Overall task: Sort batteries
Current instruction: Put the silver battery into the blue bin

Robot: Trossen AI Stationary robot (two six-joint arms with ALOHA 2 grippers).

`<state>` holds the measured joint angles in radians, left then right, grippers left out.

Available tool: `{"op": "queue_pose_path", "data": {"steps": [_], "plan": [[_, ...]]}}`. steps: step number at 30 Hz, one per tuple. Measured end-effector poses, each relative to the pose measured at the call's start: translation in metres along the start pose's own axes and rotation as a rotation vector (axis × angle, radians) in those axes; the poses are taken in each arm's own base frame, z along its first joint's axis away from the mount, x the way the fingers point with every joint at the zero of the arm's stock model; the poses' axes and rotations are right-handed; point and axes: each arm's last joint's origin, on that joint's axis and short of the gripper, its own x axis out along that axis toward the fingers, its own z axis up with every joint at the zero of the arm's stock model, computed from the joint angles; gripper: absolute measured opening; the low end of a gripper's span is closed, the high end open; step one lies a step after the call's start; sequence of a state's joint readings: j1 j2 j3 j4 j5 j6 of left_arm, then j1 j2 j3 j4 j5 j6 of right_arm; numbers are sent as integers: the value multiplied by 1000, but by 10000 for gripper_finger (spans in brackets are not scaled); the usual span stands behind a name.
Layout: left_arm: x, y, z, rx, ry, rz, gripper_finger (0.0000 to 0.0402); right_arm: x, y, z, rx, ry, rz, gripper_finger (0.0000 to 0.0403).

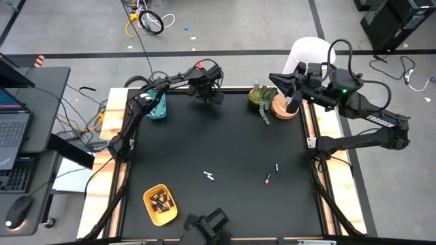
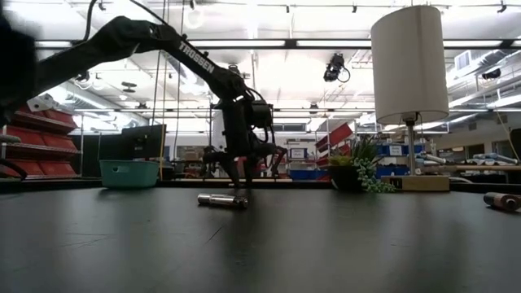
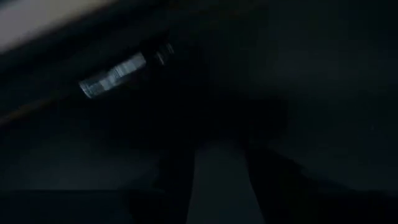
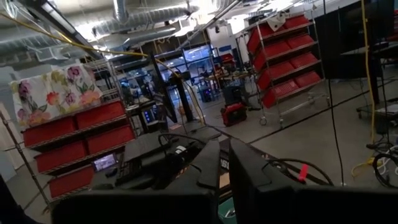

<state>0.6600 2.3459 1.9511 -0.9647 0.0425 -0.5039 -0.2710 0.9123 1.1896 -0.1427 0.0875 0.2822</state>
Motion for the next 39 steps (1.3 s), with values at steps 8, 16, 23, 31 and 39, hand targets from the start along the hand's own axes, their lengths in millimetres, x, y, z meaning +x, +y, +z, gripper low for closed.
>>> {"op": "queue_pose_path", "data": {"steps": [8,16,23,31,39], "plan": [[-17,-8,6,185,-96,108,161,0,0,0,4,-2,0,22],[-15,11,5,-1,-47,190,161,0,0,1,5,-7,2,22],[-15,15,15,-131,-116,158,162,0,0,2,0,-15,4,22],[-16,32,21,-247,-107,172,172,0,0,2,-2,-15,5,22],[-11,40,29,-252,-119,121,173,0,0,2,-3,-15,6,22]]}}
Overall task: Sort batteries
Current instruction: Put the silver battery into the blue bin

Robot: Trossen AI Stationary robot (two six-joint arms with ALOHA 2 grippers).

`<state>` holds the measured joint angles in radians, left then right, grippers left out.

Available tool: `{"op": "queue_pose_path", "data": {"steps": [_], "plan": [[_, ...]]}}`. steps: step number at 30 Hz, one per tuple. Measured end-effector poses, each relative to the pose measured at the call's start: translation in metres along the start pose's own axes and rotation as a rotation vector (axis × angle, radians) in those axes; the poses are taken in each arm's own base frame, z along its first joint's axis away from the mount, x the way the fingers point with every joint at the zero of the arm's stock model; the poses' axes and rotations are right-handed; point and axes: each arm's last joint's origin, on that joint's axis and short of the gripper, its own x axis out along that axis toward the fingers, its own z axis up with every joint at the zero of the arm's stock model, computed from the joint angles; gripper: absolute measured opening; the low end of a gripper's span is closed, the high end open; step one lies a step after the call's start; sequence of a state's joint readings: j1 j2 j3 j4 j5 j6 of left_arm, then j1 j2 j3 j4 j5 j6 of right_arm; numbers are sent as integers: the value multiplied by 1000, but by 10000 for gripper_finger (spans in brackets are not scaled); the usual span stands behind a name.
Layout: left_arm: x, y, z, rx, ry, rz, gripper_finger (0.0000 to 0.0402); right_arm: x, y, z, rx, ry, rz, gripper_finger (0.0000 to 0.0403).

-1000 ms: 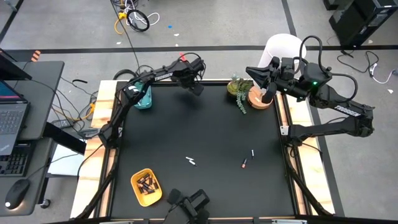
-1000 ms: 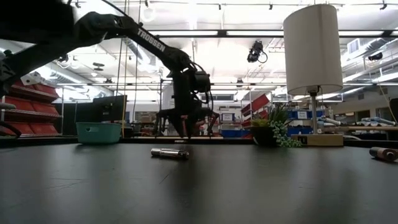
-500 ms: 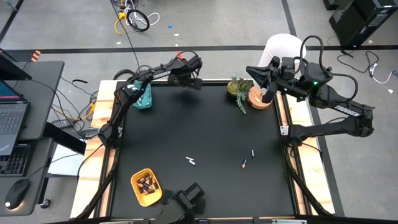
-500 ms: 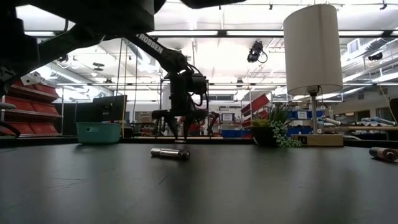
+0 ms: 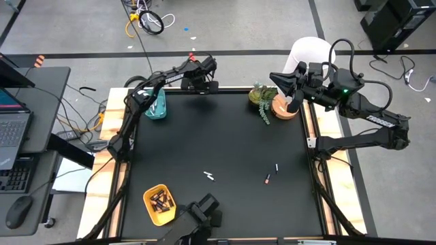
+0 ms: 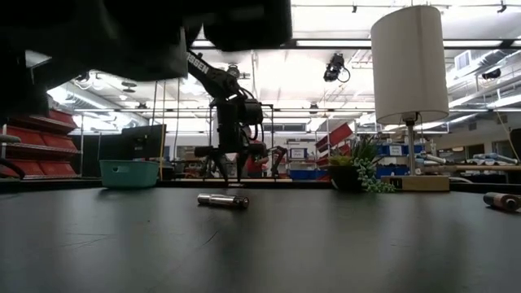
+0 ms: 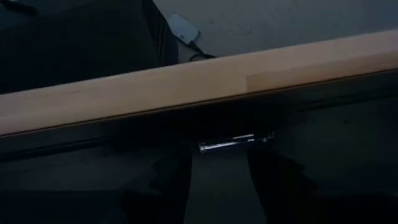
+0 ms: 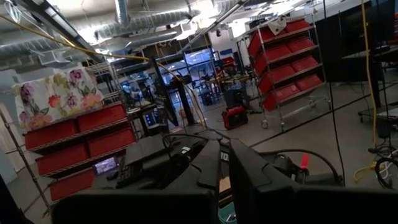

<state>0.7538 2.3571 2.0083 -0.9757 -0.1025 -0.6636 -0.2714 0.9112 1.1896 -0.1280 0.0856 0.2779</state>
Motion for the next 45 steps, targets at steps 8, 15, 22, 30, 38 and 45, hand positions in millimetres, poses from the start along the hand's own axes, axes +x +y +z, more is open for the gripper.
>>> {"op": "queue_pose_path", "data": {"steps": [8,15,22,30,38,45], "plan": [[8,0,-1,0,23,-17,173,0,0,0,7,0,0,22],[8,4,-4,2,71,8,173,0,0,0,7,-1,0,22],[8,1,-2,-6,43,-12,173,0,0,0,8,-1,0,22],[7,-8,-9,44,56,-25,173,0,0,0,6,-1,0,22],[6,-14,-13,37,31,-9,173,0,0,0,6,-1,0,22],[6,-6,-11,31,59,18,173,0,0,0,6,-1,-1,22]]}}
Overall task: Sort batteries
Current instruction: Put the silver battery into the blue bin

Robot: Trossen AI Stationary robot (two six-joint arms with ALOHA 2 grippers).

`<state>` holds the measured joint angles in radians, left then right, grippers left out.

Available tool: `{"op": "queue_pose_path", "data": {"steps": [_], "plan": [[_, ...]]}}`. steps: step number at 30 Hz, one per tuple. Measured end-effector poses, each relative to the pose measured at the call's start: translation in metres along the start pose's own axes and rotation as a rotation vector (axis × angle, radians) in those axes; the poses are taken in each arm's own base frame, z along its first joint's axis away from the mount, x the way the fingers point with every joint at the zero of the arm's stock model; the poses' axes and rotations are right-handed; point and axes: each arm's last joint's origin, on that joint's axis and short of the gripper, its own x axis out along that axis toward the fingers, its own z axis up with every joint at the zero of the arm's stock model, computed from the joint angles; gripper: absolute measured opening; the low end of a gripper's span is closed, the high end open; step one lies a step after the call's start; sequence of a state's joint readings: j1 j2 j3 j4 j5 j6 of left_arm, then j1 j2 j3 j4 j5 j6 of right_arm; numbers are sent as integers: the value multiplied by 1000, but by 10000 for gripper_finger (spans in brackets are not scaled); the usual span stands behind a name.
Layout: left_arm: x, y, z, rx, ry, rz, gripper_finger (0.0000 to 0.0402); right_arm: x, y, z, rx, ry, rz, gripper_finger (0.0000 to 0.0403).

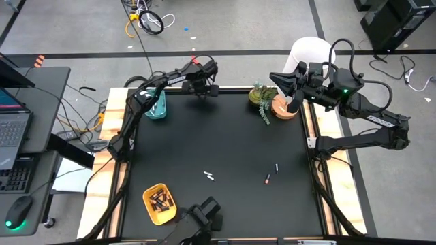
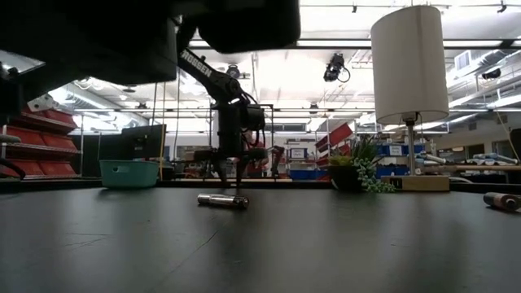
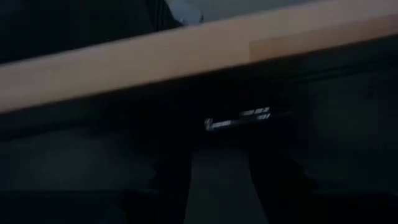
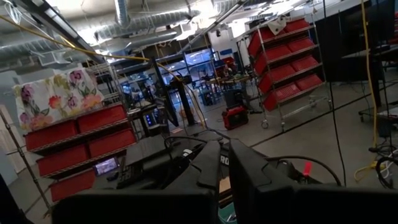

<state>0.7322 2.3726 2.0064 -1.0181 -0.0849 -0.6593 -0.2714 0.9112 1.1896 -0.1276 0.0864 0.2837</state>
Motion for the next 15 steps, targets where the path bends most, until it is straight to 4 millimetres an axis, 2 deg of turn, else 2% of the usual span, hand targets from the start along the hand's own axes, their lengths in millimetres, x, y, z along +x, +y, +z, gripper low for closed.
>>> {"op": "queue_pose_path", "data": {"steps": [9,12,15], "plan": [[0,-7,9,18,-107,-54,173,0,0,0,1,0,0,22],[4,-12,8,96,-86,-114,173,0,0,0,1,0,0,22],[4,-20,4,252,-13,-272,172,0,0,0,1,0,0,22]]}}
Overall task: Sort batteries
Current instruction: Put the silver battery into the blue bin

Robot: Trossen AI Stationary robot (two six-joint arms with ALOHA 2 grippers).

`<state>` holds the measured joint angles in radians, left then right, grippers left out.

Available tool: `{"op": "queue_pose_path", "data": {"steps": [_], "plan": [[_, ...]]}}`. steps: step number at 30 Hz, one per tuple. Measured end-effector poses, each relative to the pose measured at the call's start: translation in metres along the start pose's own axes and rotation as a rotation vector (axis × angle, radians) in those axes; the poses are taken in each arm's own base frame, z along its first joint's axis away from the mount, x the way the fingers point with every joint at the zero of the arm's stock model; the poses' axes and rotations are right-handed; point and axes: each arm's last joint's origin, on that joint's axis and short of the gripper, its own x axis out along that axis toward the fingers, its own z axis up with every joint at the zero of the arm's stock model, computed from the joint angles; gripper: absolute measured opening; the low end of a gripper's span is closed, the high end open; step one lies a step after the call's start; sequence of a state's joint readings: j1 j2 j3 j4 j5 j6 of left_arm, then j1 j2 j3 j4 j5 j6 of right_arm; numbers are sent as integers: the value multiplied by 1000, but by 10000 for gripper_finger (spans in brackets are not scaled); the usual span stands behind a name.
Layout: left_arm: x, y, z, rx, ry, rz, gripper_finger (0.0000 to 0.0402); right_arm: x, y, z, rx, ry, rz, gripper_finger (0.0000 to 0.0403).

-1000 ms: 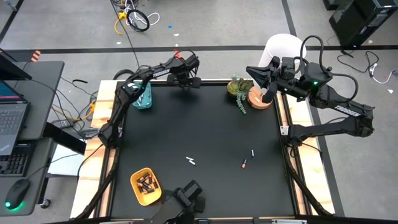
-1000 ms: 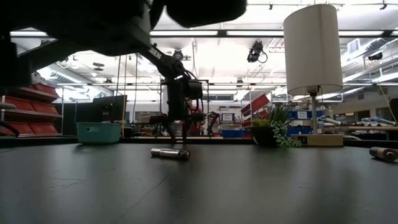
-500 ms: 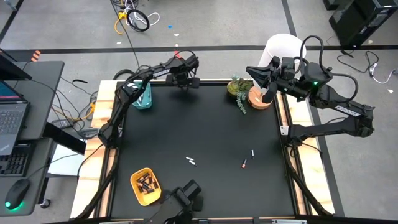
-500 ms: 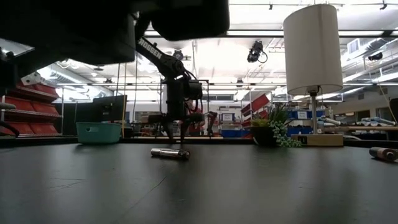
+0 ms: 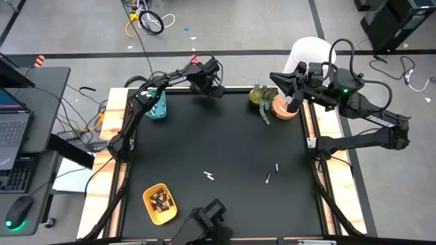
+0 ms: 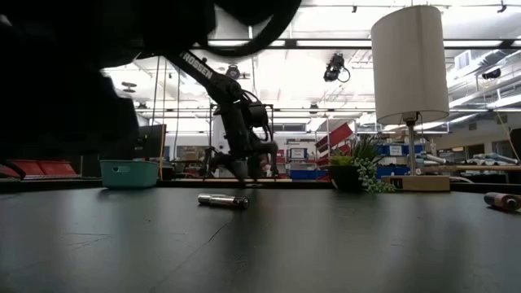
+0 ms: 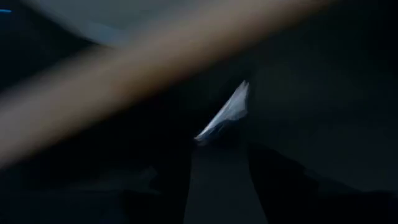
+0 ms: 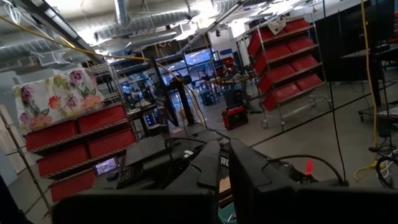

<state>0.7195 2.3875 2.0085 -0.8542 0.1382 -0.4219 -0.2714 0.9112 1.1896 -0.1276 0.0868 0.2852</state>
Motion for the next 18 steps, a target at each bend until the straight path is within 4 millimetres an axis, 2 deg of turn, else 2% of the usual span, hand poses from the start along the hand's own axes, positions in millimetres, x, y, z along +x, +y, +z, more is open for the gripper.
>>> {"op": "queue_pose_path", "data": {"steps": [4,7,12,18], "plan": [[1,-18,-19,104,173,-154,172,0,-2,0,-6,-2,-9,22],[-5,-25,-27,119,241,-153,172,0,-2,1,-8,-4,-14,22],[-17,-34,-20,132,155,-78,172,1,-2,0,-9,-2,-14,22],[-35,-68,-13,173,32,-145,172,1,-2,0,-3,4,-16,22]]}}
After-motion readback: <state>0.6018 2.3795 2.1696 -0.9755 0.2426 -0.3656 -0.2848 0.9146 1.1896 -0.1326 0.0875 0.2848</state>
